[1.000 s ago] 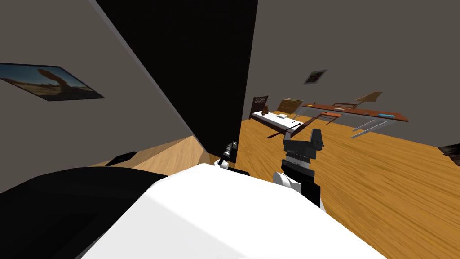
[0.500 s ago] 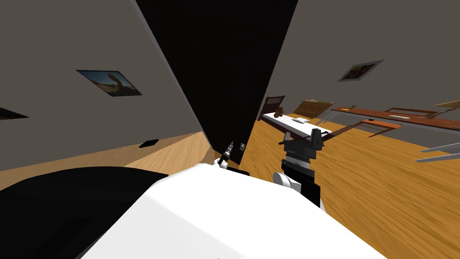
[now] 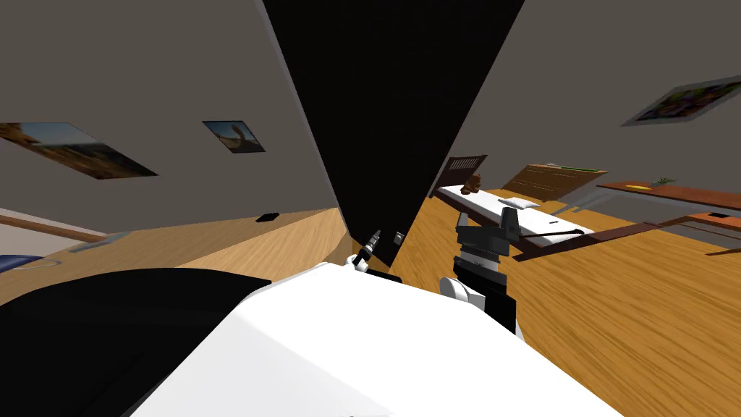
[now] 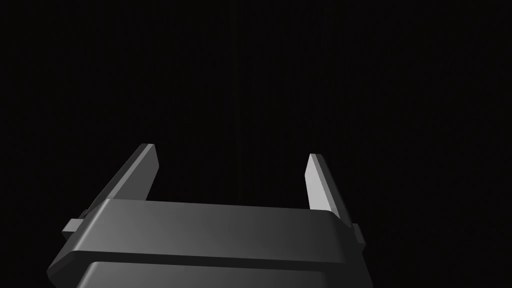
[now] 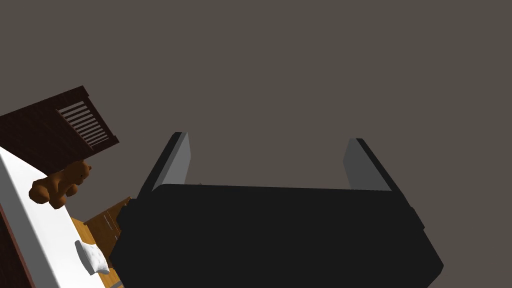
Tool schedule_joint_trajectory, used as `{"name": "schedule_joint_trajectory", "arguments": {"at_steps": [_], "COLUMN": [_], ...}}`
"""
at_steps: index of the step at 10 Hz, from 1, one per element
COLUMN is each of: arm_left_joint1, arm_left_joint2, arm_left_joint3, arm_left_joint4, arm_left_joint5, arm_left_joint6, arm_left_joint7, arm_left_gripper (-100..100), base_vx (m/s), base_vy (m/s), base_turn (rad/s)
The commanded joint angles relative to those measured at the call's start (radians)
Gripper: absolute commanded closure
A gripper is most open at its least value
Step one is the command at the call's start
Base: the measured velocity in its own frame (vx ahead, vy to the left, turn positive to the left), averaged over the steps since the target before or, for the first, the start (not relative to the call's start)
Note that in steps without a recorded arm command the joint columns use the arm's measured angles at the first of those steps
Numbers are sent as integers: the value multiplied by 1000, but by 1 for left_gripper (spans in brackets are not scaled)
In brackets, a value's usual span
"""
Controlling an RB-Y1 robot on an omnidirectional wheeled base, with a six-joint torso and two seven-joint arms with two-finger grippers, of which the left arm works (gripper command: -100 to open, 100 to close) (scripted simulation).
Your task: Push the door open
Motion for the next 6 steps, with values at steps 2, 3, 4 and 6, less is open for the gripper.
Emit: {"name": "schedule_joint_trajectory", "arguments": {"at_steps": [2, 3, 4, 6], "arm_left_joint1": [-19, -19, -24, -32], "arm_left_joint2": [-20, -20, -28, -44], "arm_left_joint3": [-44, -44, -56, -76], "arm_left_joint4": [17, 17, 22, 30], "arm_left_joint5": [-27, -27, -34, -47], "arm_left_joint6": [3, 3, 3, 4], "arm_left_joint7": [39, 39, 49, 66], "arm_left_gripper": [-100, -100, -100, -100], "base_vx": [-79, -85, -81, -88], "base_vy": [-35, -48, -31, -56], "base_turn": [307, 89, 111, 131]}}
